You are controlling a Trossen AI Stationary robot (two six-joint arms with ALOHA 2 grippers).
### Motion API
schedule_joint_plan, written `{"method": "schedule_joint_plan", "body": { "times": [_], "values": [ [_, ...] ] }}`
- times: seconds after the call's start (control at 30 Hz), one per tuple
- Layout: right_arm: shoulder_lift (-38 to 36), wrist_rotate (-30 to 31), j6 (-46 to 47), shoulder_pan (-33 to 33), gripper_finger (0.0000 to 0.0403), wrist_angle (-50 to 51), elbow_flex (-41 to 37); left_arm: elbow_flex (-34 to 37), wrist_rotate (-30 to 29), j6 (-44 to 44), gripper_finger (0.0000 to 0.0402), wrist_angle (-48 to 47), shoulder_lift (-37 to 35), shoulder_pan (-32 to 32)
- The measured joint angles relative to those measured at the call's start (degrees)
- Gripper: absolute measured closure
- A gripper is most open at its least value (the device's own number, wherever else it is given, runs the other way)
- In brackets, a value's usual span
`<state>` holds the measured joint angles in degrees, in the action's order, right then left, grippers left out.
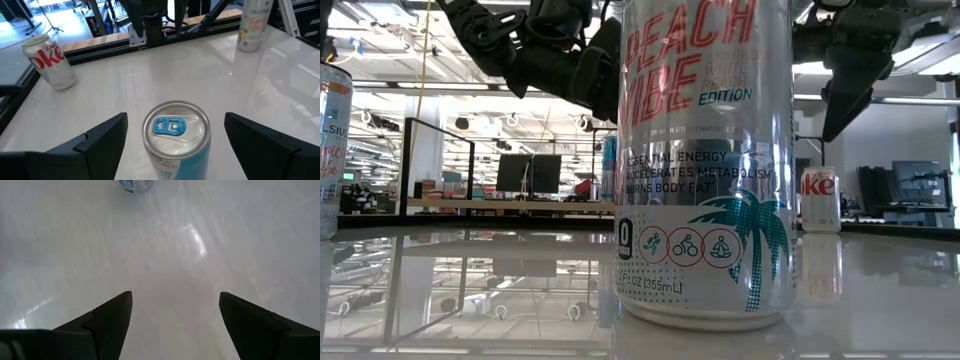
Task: Place canned beverage on shelf
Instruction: Put the blue soda can on the shelf
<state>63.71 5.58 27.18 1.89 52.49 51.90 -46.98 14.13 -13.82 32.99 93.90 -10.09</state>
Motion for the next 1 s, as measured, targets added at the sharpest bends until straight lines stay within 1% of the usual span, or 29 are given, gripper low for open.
{"method": "schedule_joint_plan", "body": {
  "times": [0.13,0.23,0.4,0.6,0.77,1.0],
  "values": [
    [0.01,0.02,-0.04,0.00,0.0078,-1.15,0.00,-0.09,0.04,0.79,0.0083,2.10,3.43,0.02],
    [0.01,0.04,-0.07,0.00,0.0078,-1.37,0.04,-1.58,0.01,1.03,0.0083,3.61,6.61,0.13],
    [0.01,0.07,-0.20,0.35,0.0078,-1.51,0.04,-3.01,1.16,0.92,0.0083,4.16,6.35,0.13],
    [0.01,0.55,-0.47,0.32,0.0078,-1.12,0.04,-2.89,2.63,1.04,0.0085,1.74,6.35,-0.09],
    [0.01,0.61,-0.62,0.17,0.0078,-1.14,0.04,-2.86,3.02,1.03,0.0103,0.09,6.37,-0.09],
    [0.01,0.59,-0.22,0.28,0.0078,-1.14,0.04,-2.86,3.51,1.51,0.0142,0.56,6.37,-0.13]
  ]
}}
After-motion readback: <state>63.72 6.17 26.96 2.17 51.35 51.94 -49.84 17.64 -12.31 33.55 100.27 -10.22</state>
